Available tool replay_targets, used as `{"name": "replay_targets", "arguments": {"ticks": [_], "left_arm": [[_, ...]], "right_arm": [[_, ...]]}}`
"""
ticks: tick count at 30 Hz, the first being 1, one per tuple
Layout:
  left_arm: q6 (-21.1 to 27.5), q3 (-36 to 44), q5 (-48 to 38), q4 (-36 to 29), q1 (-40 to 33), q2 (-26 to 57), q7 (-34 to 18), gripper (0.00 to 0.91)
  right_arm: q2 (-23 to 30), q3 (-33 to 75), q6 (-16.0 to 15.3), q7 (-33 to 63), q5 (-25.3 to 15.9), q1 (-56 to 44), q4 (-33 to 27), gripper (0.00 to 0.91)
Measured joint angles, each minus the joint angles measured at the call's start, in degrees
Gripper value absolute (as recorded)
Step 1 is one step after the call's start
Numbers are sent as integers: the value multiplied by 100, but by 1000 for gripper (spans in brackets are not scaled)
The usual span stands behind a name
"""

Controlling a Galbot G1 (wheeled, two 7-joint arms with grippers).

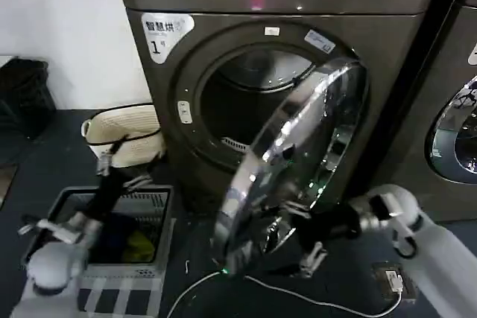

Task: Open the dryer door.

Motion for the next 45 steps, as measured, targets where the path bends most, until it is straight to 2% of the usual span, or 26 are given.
{"name": "replay_targets", "arguments": {"ticks": [7,15,19,24,27,30,37,40,45], "left_arm": [[-76,742,-91,279,-477,65,141,907],[-225,1530,-242,397,-962,180,215,907],[-313,1932,-248,472,-1140,185,244,907],[-408,2432,-250,620,-1396,124,254,907],[-433,2724,-253,708,-1580,61,254,907],[-446,2987,-243,786,-1744,-4,254,907],[-435,3495,-201,905,-2063,-235,250,907],[-426,3688,-134,955,-2167,-341,249,907],[-437,4001,-98,1092,-2336,-516,247,907]], "right_arm": [[260,1612,206,9,9,-1349,127,907],[856,3426,785,804,-57,-2821,241,907],[1318,4224,1064,1493,-399,-3441,336,907],[1957,5278,1324,2770,-1119,-3992,290,907],[2324,5800,1127,3827,-1742,-4203,292,907],[2654,6211,726,4933,-2363,-4278,335,907],[3177,7228,-502,7545,-3262,-4065,113,907],[3242,7713,-632,8419,-3612,-3889,-170,907],[3310,8353,-749,9149,-3787,-3811,-657,907]]}}
